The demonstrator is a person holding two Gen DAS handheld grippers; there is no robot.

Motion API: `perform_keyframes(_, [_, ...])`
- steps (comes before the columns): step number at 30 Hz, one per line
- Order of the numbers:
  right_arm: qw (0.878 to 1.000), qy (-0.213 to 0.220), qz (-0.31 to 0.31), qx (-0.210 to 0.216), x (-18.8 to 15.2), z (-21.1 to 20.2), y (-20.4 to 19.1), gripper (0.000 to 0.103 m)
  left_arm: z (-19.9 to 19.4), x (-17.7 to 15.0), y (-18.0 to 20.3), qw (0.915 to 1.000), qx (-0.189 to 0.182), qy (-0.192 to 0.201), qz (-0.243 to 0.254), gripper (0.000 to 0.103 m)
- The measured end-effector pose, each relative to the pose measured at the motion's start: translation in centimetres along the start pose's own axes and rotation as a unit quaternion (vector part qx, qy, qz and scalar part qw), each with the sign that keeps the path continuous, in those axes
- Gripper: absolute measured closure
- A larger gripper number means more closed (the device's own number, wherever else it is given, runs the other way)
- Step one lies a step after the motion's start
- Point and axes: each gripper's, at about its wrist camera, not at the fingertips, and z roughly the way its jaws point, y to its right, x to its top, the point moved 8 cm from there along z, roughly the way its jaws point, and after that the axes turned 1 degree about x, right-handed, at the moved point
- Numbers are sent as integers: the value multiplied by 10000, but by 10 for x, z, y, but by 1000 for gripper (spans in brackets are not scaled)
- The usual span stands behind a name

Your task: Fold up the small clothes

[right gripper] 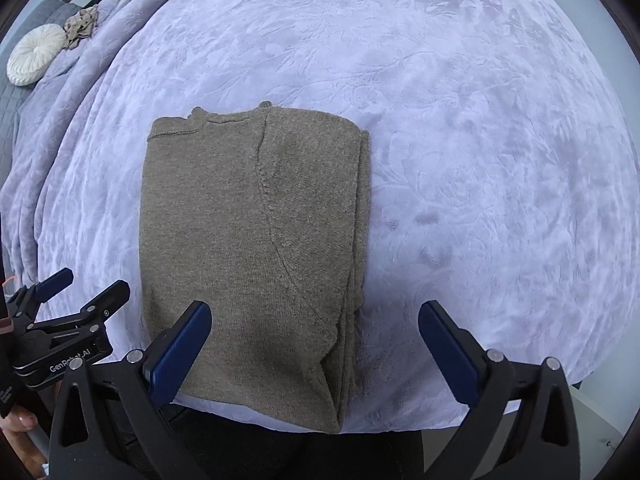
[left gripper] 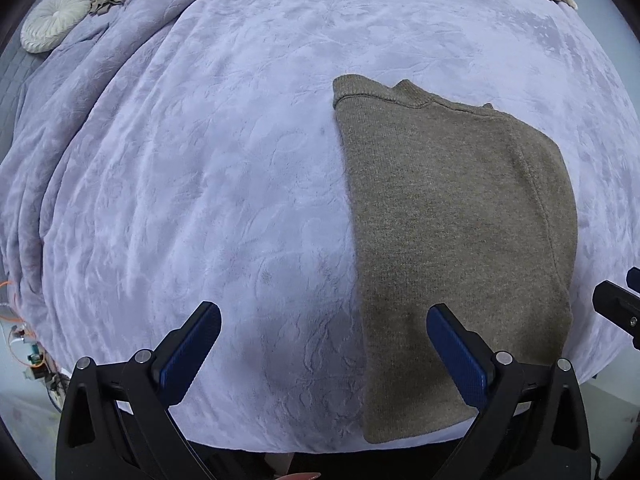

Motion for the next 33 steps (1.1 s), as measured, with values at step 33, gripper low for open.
perform_keyframes(33, [9996, -219, 28, -159, -3, 7, -5, 0, -3, -6, 7, 9996, -238, -112, -58, 0])
